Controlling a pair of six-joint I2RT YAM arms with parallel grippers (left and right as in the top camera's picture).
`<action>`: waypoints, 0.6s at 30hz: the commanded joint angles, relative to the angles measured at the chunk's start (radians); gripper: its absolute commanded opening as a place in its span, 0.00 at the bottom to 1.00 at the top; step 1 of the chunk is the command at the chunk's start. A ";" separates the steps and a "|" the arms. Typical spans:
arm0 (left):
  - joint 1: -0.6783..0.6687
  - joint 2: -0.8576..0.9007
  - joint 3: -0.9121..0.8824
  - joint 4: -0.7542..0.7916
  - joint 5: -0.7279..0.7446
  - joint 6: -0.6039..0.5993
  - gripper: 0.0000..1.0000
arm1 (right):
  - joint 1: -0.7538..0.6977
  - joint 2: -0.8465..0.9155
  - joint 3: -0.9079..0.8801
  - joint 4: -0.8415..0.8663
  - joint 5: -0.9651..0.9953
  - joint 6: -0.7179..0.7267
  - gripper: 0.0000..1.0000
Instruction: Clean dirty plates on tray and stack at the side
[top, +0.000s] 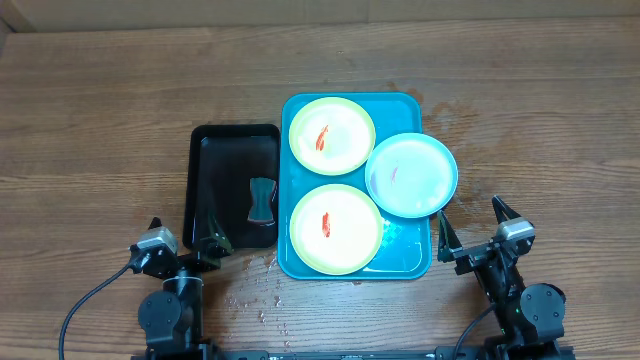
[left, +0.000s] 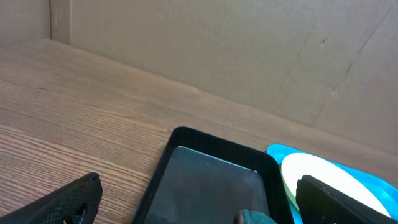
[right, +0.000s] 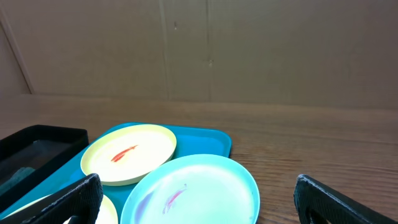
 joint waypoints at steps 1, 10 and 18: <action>0.001 -0.002 -0.003 0.000 0.008 0.022 1.00 | 0.000 -0.006 -0.010 0.006 0.006 0.003 1.00; 0.001 -0.002 -0.003 0.000 0.008 0.022 1.00 | 0.000 -0.006 -0.010 0.006 0.006 0.003 1.00; 0.001 -0.002 -0.003 0.000 0.008 0.022 1.00 | 0.000 -0.006 -0.010 0.006 0.006 0.003 1.00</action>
